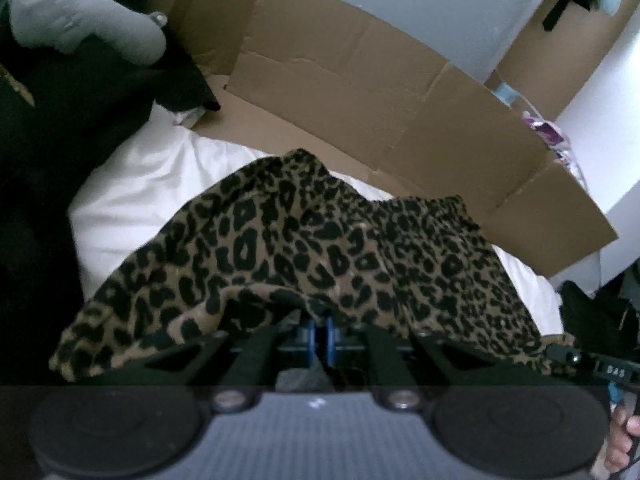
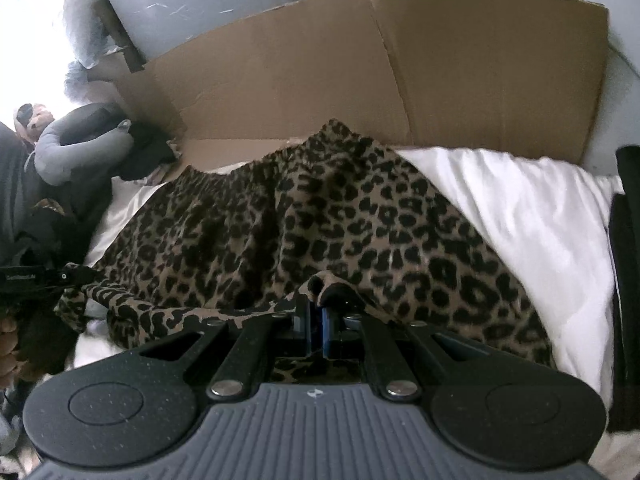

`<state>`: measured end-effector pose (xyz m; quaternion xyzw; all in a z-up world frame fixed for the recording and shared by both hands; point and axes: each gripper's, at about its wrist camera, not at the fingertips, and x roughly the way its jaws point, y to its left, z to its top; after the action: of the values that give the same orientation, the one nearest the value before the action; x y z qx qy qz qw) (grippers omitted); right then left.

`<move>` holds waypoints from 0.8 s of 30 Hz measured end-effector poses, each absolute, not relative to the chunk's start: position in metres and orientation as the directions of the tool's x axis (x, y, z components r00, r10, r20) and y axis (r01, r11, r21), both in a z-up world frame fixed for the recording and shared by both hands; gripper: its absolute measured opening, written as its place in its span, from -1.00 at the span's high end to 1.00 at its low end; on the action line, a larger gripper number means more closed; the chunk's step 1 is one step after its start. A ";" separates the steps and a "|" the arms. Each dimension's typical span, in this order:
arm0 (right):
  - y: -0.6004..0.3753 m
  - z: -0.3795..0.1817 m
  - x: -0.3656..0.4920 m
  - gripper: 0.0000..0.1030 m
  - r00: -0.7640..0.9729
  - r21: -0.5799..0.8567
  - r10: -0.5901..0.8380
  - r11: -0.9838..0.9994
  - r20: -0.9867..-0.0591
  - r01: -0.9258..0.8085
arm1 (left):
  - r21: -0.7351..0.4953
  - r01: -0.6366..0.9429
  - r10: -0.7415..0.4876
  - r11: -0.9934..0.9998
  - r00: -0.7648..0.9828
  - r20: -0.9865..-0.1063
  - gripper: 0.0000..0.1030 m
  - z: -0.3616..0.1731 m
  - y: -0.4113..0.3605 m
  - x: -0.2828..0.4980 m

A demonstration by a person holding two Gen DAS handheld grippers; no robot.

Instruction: Fold clothes

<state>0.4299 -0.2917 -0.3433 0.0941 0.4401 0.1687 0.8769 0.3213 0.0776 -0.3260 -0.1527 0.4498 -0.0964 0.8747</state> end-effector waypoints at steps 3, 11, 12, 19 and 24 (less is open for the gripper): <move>-0.289 -0.346 0.446 0.93 0.568 0.304 0.371 0.928 -0.735 -0.213 | -0.334 0.028 -0.289 0.942 0.576 -0.765 0.88 -0.332 0.074 0.337; -0.274 -0.364 0.479 0.78 0.564 0.271 0.343 0.939 -0.751 -0.211 | -0.294 -0.019 -0.237 0.956 0.542 -0.807 0.60 -0.351 0.068 0.363; -0.274 -0.366 0.481 0.70 0.556 0.271 0.341 0.940 -0.758 -0.207 | -0.291 -0.024 -0.234 0.956 0.538 -0.810 0.40 -0.353 0.067 0.363; -0.274 -0.362 0.455 0.19 0.547 0.294 0.368 0.930 -0.752 -0.222 | -0.310 -0.022 -0.246 0.950 0.558 -0.793 0.02 -0.339 0.066 0.333; -0.274 -0.359 0.435 0.19 0.541 0.311 0.389 0.921 -0.746 -0.233 | -0.336 0.015 -0.289 0.942 0.546 -0.786 0.02 -0.335 0.061 0.306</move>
<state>0.4352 -0.2740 -0.3593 0.0873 0.4449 0.1780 0.8733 0.3055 0.0607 -0.3346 -0.1465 0.4684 -0.0878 0.8668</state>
